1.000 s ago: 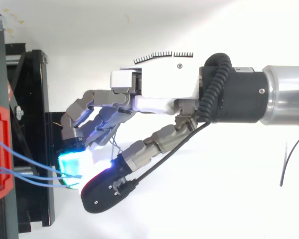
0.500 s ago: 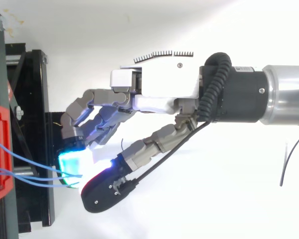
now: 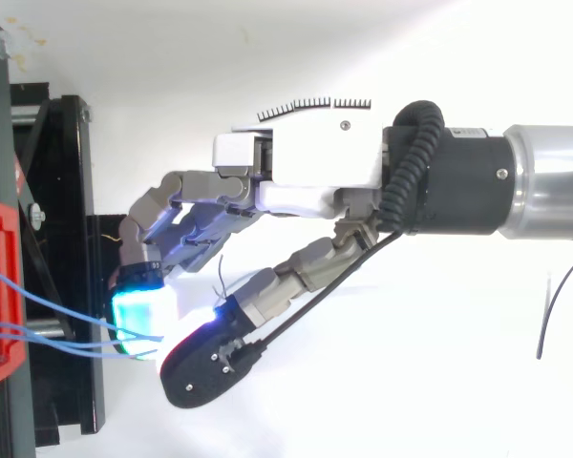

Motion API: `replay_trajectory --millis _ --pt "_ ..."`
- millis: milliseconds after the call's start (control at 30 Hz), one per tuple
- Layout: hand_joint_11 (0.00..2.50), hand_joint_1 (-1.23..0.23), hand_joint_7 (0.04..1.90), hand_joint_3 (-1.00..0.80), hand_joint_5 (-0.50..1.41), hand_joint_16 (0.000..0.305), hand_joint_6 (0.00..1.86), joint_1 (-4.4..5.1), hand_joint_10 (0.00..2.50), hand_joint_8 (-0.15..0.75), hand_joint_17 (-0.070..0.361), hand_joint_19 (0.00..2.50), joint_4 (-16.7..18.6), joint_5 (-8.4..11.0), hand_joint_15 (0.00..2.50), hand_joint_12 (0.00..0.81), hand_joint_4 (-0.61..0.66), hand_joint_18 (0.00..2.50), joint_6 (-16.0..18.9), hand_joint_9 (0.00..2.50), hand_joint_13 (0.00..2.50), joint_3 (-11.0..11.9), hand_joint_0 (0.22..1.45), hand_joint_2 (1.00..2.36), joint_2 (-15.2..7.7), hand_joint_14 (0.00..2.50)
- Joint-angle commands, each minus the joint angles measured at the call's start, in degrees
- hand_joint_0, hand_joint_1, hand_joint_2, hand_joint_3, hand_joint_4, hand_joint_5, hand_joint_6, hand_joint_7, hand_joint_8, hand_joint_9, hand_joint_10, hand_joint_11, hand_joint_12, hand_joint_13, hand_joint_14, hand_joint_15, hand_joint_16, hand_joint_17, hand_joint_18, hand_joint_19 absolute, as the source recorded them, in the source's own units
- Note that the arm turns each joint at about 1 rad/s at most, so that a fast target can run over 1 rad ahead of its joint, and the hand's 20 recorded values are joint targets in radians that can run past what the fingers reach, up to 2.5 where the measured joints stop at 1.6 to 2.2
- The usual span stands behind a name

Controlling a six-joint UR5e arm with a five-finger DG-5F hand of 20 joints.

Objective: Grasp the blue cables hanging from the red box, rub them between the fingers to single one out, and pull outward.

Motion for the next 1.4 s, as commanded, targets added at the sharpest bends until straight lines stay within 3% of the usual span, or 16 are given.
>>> replay_trajectory --millis 0,267,433,700,833,900,1000,1133,1200,1367 --pt "0.23 -0.99 0.91 -0.35 -0.23 0.041 0.93 0.06 0.01 0.251 0.092 0.19 0.0 0.0 0.19 0.354 0.05 0.52 0.1 0.54 0.52 0.0 0.85 1.01 -0.1 0.01" --pt "0.24 -1.0 0.89 -0.45 -0.23 0.04 0.93 0.06 0.01 0.264 0.09 0.14 -0.2 0.0 0.18 0.352 0.09 0.55 0.2 0.53 0.52 0.0 0.81 1.0 0.0 0.01" --pt "0.24 -0.96 0.91 -0.5 -0.22 0.04 0.92 0.06 0.01 0.288 0.09 0.15 -0.2 0.0 0.18 0.351 0.14 0.57 0.2 0.57 0.53 0.0 0.66 1.0 0.0 0.01" --pt "0.24 -0.85 0.95 -0.5 -0.19 0.043 0.91 -0.03 0.01 0.326 0.096 0.19 -0.2 0.0 0.2 0.371 0.16 0.59 0.2 0.65 0.56 0.0 0.55 1.0 0.0 0.01" --pt "0.25 -0.76 1.0 -0.5 -0.17 0.042 0.9 0.06 0.01 0.325 0.094 0.23 -0.2 0.0 0.2 0.365 0.13 0.6 0.2 0.7 0.58 0.0 0.6 1.0 0.0 0.01" --pt "0.24 -0.74 1.04 -0.41 -0.16 0.041 0.9 0.06 0.01 0.32 0.093 0.24 -0.2 0.0 0.21 0.366 0.1 0.61 0.2 0.72 0.6 0.0 0.62 1.01 -0.1 0.01" --pt "0.25 -0.8 1.12 -0.22 -0.16 0.042 0.91 0.06 0.01 0.325 0.094 0.24 -0.2 0.0 0.21 0.372 0.05 0.62 0.2 0.72 0.6 0.0 0.65 1.02 0.0 0.01" --pt "0.25 -0.87 1.13 -0.13 -0.18 0.042 0.93 0.06 0.01 0.321 0.095 0.22 -0.2 0.0 0.21 0.376 -0.08 0.63 0.2 0.71 0.61 0.0 0.7 1.02 0.0 0.01" --pt "0.25 -0.9 1.19 -0.14 -0.19 0.042 0.93 -0.03 0.01 0.311 0.095 0.23 -0.2 0.0 0.2 0.375 -0.05 0.62 0.2 0.69 0.6 0.0 0.74 1.02 0.0 0.01" --pt "0.24 -0.93 1.06 -0.25 -0.2 0.041 0.92 0.06 0.01 0.295 0.093 0.25 -0.2 0.0 0.21 0.368 -0.03 0.57 0.2 0.67 0.57 0.0 0.81 1.02 0.0 0.01"
